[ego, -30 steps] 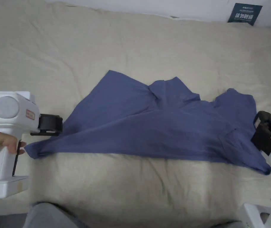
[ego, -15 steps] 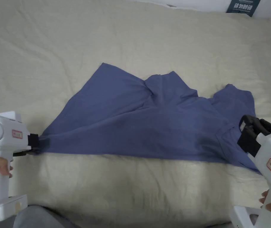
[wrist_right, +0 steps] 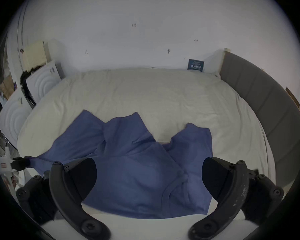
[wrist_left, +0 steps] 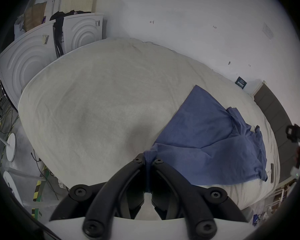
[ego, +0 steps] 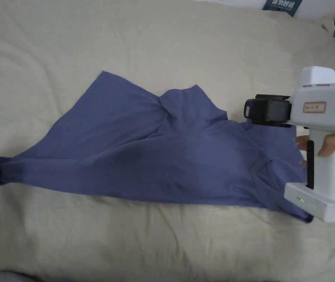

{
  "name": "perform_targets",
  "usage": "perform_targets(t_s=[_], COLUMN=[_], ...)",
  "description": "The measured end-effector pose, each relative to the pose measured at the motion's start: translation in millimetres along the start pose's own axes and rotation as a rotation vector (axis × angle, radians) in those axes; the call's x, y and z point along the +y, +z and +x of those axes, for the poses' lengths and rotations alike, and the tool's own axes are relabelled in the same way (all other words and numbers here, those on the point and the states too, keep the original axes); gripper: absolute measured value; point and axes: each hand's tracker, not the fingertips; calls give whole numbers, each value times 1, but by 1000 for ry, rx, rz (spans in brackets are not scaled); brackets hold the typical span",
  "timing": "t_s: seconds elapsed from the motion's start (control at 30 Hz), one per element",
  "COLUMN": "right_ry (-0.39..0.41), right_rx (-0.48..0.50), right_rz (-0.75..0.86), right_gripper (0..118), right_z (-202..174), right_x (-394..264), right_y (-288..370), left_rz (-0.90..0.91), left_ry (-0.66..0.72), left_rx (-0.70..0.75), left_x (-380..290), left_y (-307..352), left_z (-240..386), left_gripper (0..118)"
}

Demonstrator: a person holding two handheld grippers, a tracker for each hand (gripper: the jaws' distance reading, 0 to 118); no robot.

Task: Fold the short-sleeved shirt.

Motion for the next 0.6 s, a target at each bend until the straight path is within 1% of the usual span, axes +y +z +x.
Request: perform_targets(t_s=[0.07, 0.17, 0.27, 0.33, 0.4, 0.5, 0.6], right_ry=[36, 24, -3, -8, 4, 21, -3], right_rx=[1, 7, -16, -29, -28, -30, -48], right_rz=[-61, -180, -266, -316, -341, -379, -373], right_gripper=[118, 118, 118, 118, 118, 109, 106], right_z=[-3, -3, -6, -7, -9, -15, -14], right_x=[24, 51, 65, 66, 66, 64, 63], right_y=[-34, -93, -147, -174, -202, -228, -244], left_rz=[-2, -10, -21, -23, -29, -36, -43], left_ry=[1, 18, 45, 51, 47, 62, 76], left_rx=[12, 29, 40, 57, 69, 76, 79], left_x=[0, 3, 6, 7, 8, 10, 9], left_y=[-3, -6, -11, -13, -17, -23, -30], left_z=[0, 2, 4, 8, 10, 9, 7], left_gripper=[6, 6, 6, 6, 6, 6, 6])
